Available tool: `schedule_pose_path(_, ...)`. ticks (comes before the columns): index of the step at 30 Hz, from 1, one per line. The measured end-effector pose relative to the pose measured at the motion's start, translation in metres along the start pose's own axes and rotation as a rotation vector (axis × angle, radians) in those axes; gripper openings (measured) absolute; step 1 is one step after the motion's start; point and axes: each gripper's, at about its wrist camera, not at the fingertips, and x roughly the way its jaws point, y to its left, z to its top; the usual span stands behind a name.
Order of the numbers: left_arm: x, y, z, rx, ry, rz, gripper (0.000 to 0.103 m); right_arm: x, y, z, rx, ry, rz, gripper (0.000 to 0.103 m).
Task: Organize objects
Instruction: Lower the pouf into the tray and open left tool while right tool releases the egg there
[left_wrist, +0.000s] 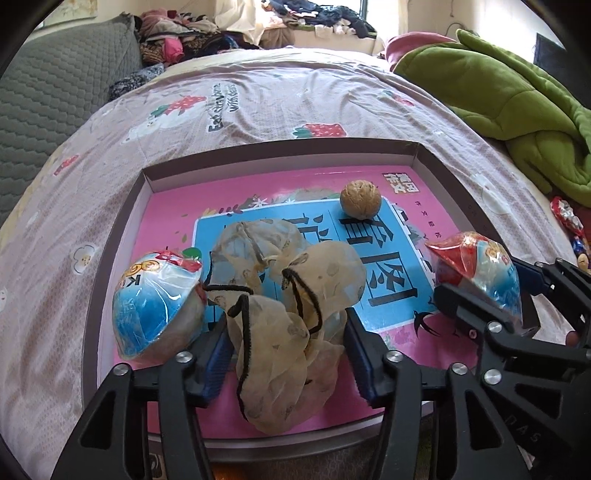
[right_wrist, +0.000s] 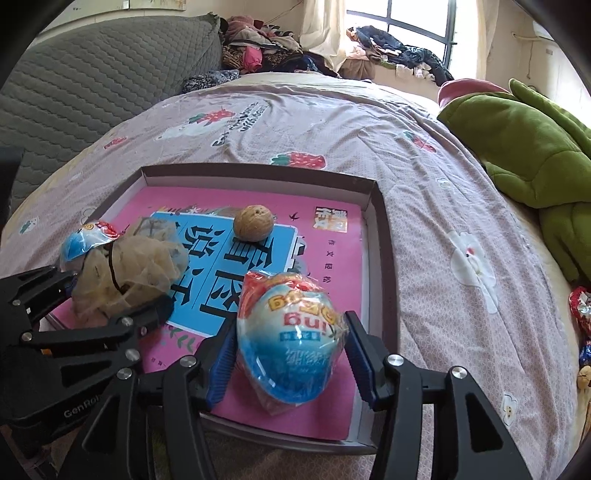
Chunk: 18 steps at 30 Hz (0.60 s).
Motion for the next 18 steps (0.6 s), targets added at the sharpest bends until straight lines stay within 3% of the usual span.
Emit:
schedule_pose_path(4, -0.006, 0.003, 0.001, -0.012, -0.006, -0.004, 0.062, -0.007, -0.004, 0.001, 0.013, -0.011, 0.0, 0.055)
schedule_pose_path(8, -0.013, 0.006, 0.005, -0.029, -0.007, -0.052, 0.073, -0.013, -0.006, 0.002, 0.023, -0.017, 0.006, 0.055)
schedule_pose_path(18, -0.037, 0.007, 0.013, -0.04, -0.047, -0.043, 0.075, -0.031, -0.011, 0.006, 0.037, -0.04, 0.008, 0.055)
